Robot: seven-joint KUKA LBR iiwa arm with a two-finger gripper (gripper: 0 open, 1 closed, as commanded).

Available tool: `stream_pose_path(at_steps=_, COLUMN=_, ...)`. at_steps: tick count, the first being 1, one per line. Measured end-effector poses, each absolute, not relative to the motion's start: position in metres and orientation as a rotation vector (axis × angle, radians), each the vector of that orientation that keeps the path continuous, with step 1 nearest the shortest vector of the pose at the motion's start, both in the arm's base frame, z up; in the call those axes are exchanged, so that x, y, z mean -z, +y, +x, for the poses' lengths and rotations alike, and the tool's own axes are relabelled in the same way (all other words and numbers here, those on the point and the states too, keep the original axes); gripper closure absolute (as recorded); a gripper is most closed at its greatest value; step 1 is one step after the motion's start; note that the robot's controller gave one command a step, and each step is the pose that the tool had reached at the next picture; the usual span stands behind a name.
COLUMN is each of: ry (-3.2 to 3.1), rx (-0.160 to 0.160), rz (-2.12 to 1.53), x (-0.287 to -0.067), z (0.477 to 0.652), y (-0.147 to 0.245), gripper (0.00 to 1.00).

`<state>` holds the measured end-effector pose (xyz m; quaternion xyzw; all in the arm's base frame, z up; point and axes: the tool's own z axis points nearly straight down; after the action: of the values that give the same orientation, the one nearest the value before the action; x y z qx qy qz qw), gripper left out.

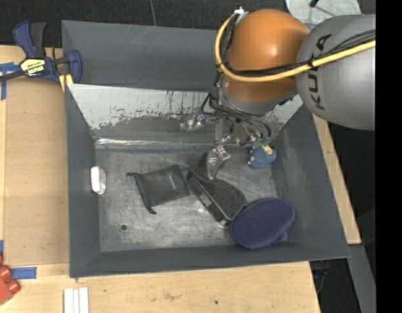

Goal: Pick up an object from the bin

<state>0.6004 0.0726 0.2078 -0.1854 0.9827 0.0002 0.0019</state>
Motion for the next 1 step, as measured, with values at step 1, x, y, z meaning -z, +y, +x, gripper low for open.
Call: stream_pose_path(at_steps=1, ry=3.116, rx=-0.011, rz=-0.316, x=-0.1141, z=0.5768, y=0.0161, gripper=0.00)
